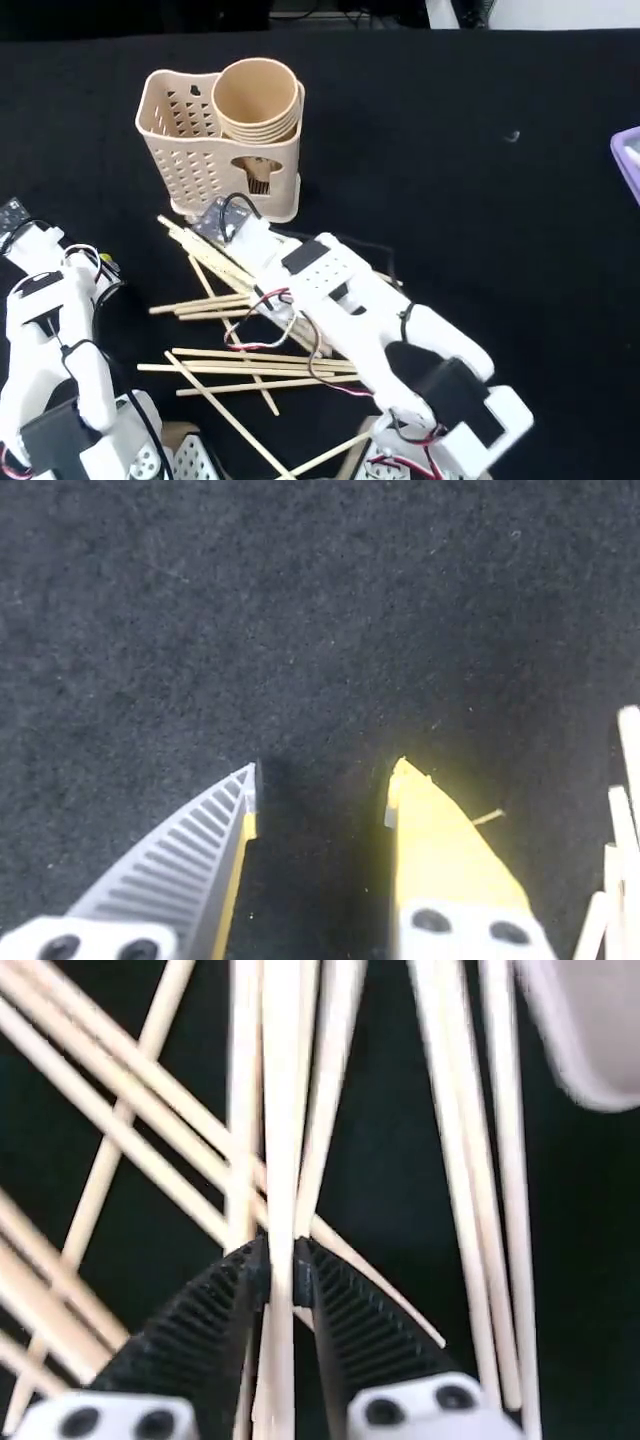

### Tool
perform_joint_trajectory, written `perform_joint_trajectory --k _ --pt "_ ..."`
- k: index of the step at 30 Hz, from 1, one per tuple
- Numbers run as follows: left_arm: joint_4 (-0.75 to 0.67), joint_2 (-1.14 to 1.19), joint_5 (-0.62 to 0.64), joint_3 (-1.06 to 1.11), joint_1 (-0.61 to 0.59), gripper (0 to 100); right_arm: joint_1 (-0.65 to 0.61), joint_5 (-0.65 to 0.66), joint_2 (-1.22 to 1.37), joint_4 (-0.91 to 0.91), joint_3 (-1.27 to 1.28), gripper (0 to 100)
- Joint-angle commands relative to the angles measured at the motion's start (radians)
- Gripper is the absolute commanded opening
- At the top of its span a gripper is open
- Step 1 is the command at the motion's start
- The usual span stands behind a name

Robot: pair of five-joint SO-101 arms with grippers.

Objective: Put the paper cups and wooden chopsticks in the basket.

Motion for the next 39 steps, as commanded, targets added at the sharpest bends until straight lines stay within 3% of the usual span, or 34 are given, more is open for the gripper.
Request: perform_joint_trajectory --k 1,9,15,26,29,36,39 --pt "-0.017 -0.003 0.009 -0.012 -0.005 21 0.044 0.0 -0.139 0.049 0.036 1.1" --pt "-0.017 -0.003 0.009 -0.012 -0.005 21 0.08 0.109 -0.424 0.124 0.231 1.1" --pt "-0.017 -0.003 0.008 -0.01 -0.005 21 0.081 0.212 -0.475 0.133 0.325 1.5" --pt "-0.017 -0.003 0.009 -0.01 -0.005 21 0.081 0.209 -0.475 0.158 0.317 1.1" --pt "-0.017 -0.003 0.011 -0.012 -0.005 21 0.089 0.209 -0.489 0.238 0.255 1.1" --pt "-0.017 -0.003 0.011 -0.012 -0.005 21 0.196 0.226 -0.553 0.282 0.26 1.5" --pt "-0.017 -0.003 0.009 -0.012 -0.007 21 0.255 0.307 -0.549 0.278 0.312 1.8"
